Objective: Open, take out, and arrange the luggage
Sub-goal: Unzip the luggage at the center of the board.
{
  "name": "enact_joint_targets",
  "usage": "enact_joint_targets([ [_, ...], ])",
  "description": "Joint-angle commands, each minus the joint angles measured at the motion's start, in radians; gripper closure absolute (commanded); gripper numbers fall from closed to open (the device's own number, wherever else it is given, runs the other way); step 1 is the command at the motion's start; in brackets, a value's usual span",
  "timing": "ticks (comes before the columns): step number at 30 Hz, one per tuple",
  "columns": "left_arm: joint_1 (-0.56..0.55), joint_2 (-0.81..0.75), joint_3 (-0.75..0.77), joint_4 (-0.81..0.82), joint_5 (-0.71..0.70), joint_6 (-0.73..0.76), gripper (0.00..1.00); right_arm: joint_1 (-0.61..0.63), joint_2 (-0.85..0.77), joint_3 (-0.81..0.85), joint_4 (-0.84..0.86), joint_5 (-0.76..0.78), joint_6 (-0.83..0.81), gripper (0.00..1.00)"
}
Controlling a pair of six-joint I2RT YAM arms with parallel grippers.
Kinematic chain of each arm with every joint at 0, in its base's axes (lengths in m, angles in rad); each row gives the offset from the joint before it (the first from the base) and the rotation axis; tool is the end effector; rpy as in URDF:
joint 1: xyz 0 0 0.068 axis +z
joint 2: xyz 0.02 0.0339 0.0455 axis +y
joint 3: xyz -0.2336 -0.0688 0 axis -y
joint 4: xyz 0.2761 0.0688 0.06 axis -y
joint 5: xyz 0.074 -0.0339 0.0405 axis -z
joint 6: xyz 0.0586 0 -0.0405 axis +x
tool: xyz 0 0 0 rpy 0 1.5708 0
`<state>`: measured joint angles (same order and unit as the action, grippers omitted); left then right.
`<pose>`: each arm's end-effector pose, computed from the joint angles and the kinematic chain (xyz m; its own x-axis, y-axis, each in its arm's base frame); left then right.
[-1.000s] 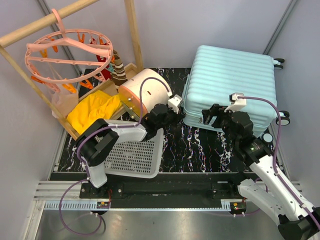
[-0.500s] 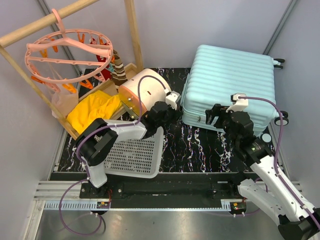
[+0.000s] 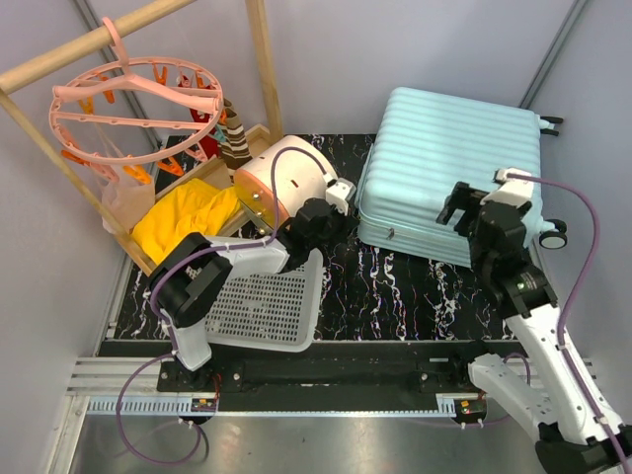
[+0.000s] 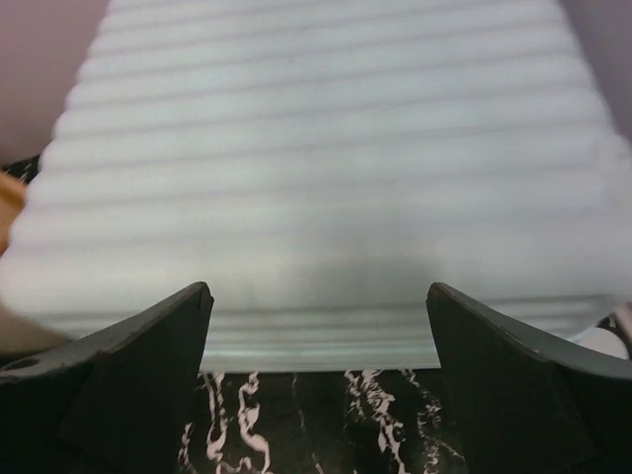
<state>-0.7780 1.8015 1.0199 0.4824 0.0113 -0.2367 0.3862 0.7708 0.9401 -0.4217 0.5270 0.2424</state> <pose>0.3118 -0.3081 0.1499 -0.3705 0.0359 -0.9281 0.6405 0.7336 -0.2273 0.2289 0.0613 0.3508 -0.1944 0.1449 -0.9702 0.1774 0.9779 0.1105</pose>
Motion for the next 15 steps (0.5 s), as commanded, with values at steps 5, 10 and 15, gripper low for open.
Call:
enact_joint_targets([
  [5, -0.007, -0.070, -0.014, 0.139, -0.059, 0.045, 1.00, -0.607, 0.122, 0.132, -0.072, -0.464, 0.159, 0.01],
  [10, -0.026, -0.079, -0.024, 0.163, -0.060, 0.063, 1.00, -0.788, 0.123, 0.135, -0.055, -0.522, 0.205, 0.01],
  [15, -0.027, -0.085, -0.032, 0.177, -0.037, 0.066, 1.00, -0.940, 0.130, 0.083, -0.003, -0.604, 0.306, 0.00],
])
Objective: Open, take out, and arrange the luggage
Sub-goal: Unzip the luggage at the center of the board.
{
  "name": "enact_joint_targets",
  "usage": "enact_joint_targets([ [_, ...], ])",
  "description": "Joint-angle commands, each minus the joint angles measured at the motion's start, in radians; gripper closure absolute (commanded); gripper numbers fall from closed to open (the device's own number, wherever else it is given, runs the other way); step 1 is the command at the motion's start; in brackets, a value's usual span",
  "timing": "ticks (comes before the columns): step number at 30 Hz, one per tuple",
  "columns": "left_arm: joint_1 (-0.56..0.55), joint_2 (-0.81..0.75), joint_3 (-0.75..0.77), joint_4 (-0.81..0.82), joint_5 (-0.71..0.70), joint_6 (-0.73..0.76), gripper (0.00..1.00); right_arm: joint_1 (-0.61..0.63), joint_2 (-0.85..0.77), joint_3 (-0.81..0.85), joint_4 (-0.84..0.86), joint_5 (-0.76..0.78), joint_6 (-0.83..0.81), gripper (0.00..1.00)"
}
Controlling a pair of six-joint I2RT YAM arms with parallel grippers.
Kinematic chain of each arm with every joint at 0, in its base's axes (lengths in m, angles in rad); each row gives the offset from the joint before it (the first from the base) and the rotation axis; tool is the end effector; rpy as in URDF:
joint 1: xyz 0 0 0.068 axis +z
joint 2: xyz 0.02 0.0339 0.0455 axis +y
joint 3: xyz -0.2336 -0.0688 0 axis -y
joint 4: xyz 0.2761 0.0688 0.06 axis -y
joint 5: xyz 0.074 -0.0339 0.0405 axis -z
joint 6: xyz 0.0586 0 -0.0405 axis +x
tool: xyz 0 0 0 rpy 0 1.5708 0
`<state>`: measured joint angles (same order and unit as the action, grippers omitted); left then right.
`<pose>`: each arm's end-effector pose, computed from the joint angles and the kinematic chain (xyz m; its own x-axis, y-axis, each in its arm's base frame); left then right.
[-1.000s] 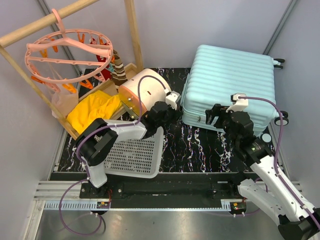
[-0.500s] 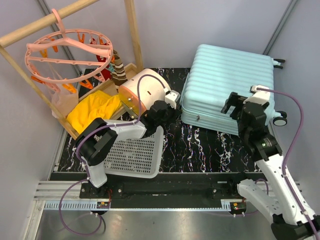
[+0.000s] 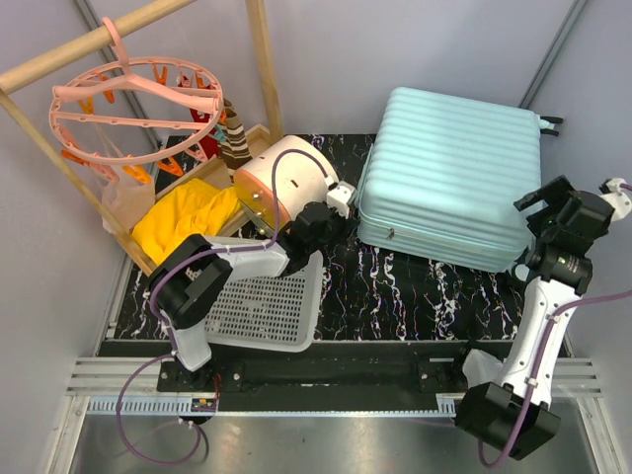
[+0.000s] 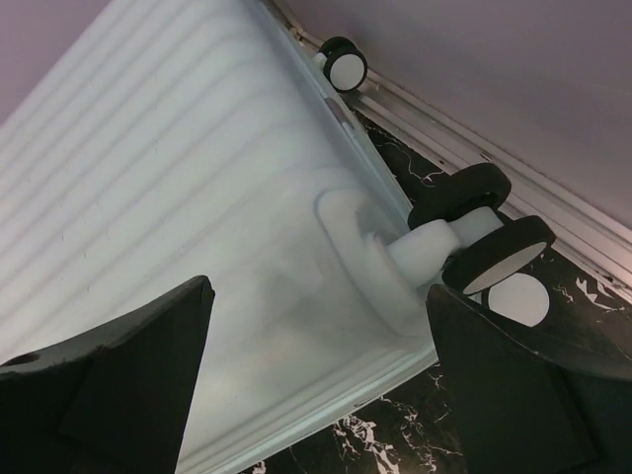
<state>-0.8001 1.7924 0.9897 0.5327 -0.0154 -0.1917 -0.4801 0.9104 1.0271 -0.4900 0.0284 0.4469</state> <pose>0.3031 -0.3108 0.1491 -0.3171 0.0531 -0.9469 0.6586 0.7307 -0.1796 0.2364 -0.1250 0.3414 -0.0820 0.5298 -0.8442 0.5773 0.7157 0.3931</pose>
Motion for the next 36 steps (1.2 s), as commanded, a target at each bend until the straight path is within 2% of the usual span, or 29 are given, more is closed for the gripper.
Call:
enact_joint_targets([
  [1, -0.005, -0.074, 0.001, 0.122, -0.005, 0.024, 1.00, -0.086, -0.011, -0.012, 0.080, -0.105, 0.114, 0.00],
  [9, -0.007, -0.068, 0.006, 0.128, -0.008, 0.052, 1.00, -0.213, 0.120, -0.024, 0.171, -0.222, 0.228, 0.03],
  [20, -0.007, -0.065, 0.007, 0.136, 0.006, 0.038, 1.00, -0.215, -0.011, -0.131, 0.160, -0.141, 0.280, 0.03],
  [26, -0.007, -0.082, 0.006, 0.119, 0.000, 0.055, 1.00, -0.216, -0.073, -0.085, 0.090, -0.079, 0.262, 0.00],
  [30, -0.005, -0.087, 0.007, 0.113, -0.011, 0.060, 1.00, -0.216, -0.038, -0.111, 0.087, -0.071, 0.277, 0.00],
  [36, -0.007, -0.080, 0.013, 0.105, -0.006, 0.057, 1.00, -0.216, 0.054, -0.142, 0.172, -0.113, 0.300, 0.00],
])
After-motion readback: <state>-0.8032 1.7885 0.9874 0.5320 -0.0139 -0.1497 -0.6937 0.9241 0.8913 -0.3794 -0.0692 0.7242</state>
